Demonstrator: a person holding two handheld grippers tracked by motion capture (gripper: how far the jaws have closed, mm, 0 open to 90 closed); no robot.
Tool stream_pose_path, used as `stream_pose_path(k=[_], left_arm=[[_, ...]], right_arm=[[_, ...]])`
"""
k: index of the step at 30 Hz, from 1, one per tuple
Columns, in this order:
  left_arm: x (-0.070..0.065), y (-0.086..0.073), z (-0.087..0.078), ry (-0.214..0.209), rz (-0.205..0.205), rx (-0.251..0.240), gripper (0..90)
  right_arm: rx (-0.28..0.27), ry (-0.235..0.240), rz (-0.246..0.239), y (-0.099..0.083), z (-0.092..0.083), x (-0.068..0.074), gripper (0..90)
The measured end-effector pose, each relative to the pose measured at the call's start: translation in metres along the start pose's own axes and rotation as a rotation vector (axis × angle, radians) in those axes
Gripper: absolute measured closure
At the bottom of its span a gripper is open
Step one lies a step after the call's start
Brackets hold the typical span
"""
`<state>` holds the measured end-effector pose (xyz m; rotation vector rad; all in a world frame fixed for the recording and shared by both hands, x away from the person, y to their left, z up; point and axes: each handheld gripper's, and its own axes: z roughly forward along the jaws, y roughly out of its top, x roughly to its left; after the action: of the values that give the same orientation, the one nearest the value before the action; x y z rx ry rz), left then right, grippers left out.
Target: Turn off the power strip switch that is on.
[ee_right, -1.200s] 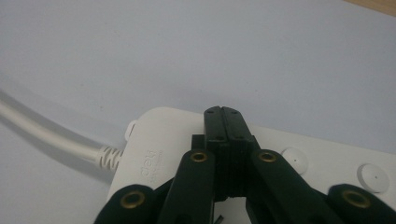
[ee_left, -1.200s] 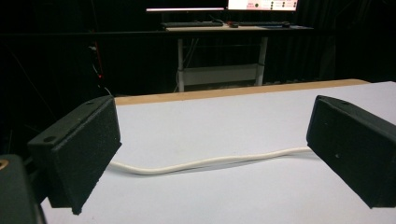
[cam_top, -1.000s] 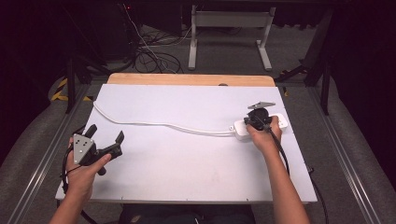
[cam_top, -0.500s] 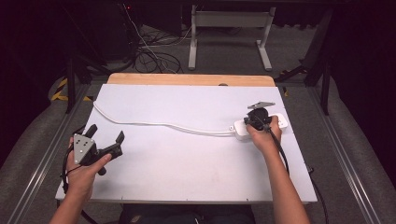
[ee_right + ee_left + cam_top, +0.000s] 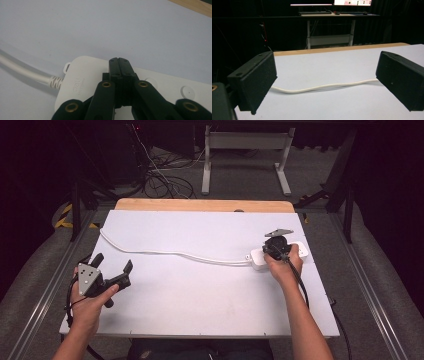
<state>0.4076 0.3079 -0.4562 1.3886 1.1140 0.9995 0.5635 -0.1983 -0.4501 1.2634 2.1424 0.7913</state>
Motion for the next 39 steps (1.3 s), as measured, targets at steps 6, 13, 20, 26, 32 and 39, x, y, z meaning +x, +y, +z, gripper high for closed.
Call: stream_pose_path(k=[6,13,20,26,32,39], left_arm=[[0.0,0.0,0.0,0.0,0.004,0.004,3.8],[-0.001,0.0,0.002,-0.002,0.001,0.004,3.8],[-0.002,0.001,0.006,-0.009,-0.006,0.004,3.8],[-0.004,0.001,0.01,-0.019,-0.011,0.004,3.8],[-0.006,0.002,0.012,-0.028,-0.01,0.001,3.8],[-0.005,0.002,0.012,-0.025,-0.01,0.002,3.8]], right_arm=[[-0.067,0.027,0.04,0.001,-0.015,-0.007,90.0],[-0.17,0.072,0.067,-0.006,-0.046,-0.013,90.0],[-0.384,0.145,0.159,-0.021,-0.086,-0.023,90.0],[-0.464,0.158,0.198,-0.034,-0.096,-0.021,90.0],[-0.638,0.152,0.171,-0.053,-0.106,-0.012,90.0],[-0.81,0.131,0.174,-0.086,-0.116,-0.011,90.0]])
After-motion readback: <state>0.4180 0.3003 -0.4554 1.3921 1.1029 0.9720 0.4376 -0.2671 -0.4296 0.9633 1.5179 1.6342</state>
